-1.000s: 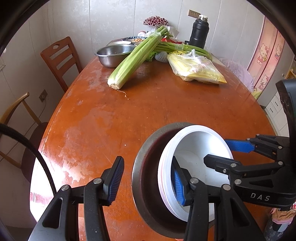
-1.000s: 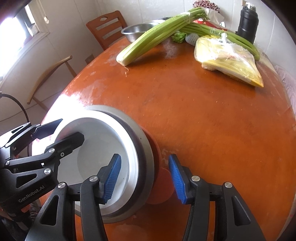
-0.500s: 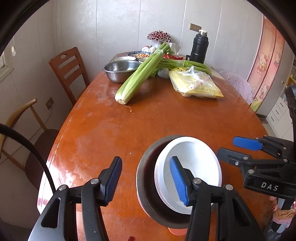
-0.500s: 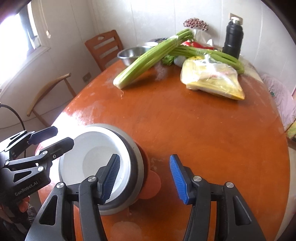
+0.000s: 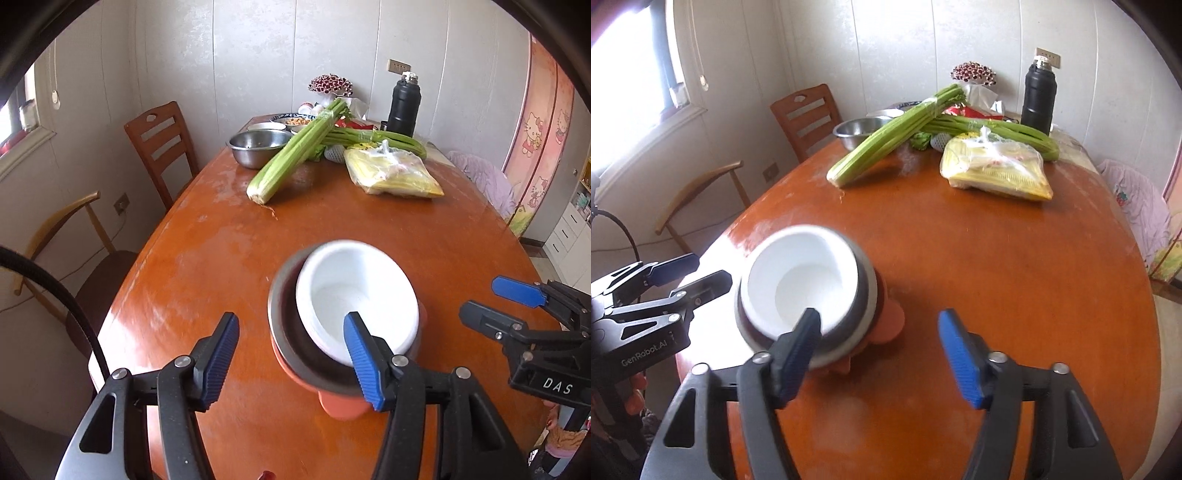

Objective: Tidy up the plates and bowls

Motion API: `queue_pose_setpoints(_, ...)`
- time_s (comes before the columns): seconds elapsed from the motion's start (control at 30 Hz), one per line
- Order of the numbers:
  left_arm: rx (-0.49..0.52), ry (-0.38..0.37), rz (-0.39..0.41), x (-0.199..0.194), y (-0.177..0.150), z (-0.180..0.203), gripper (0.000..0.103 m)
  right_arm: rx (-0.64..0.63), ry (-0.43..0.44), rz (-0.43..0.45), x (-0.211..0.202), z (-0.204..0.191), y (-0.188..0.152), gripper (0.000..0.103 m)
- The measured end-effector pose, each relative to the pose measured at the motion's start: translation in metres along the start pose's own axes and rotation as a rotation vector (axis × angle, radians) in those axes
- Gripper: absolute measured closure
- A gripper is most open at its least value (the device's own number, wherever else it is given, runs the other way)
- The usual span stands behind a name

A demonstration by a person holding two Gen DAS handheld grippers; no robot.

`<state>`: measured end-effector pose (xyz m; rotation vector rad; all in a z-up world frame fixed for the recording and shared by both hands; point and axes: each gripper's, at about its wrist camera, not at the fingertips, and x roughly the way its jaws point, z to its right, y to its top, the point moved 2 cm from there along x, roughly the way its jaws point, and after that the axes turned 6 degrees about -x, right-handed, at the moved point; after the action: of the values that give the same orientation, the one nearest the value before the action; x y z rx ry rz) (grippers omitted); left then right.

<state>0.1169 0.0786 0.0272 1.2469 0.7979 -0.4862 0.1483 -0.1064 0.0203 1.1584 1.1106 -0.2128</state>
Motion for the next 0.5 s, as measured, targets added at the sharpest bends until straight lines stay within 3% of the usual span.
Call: queue_pose_setpoints(0.5, 0.027, 0.021, -0.054, -0.009, -0.073, 0.030, 0.044, 0.008, -0.008, 0.000, -0.020, -0.006, -0.073, 0.032)
